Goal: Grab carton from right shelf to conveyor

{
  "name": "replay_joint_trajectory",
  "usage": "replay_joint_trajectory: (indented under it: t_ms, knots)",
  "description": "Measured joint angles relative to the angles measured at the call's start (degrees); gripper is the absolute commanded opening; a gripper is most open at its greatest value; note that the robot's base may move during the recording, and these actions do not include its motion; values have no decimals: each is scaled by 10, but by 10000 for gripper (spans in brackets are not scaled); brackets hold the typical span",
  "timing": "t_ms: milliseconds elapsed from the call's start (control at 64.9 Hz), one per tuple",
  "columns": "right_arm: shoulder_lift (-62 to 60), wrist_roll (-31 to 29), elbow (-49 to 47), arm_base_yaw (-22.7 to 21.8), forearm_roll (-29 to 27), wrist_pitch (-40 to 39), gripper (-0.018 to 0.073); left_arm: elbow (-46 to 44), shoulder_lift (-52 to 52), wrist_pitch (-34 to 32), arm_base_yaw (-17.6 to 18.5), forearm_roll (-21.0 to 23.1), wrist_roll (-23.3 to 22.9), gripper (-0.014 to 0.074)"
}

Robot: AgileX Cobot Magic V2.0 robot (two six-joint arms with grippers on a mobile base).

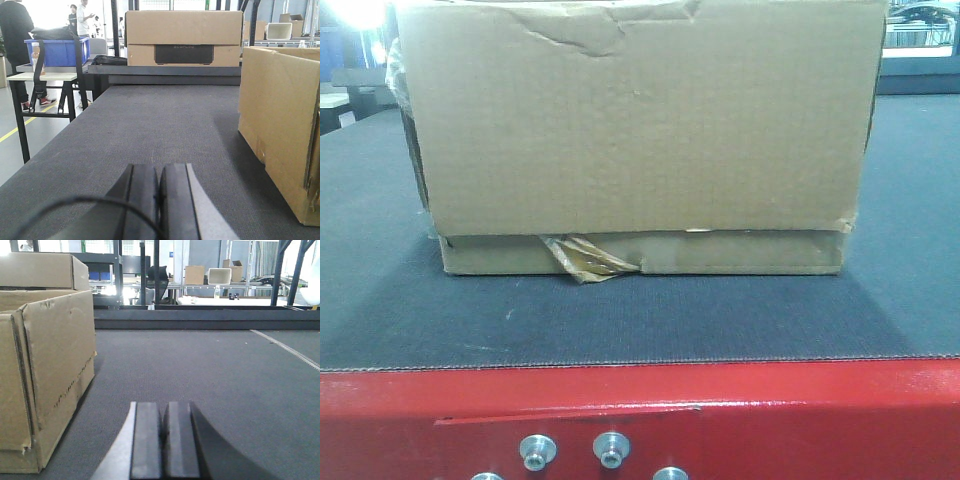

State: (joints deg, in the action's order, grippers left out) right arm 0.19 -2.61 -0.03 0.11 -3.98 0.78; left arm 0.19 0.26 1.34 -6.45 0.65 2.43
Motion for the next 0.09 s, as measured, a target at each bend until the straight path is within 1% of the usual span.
replay_joint_trajectory:
  t_ms: [92]
  knots:
    - [0, 0, 0, 0, 0, 0, -68, 0, 0, 0, 0, 0, 0, -8]
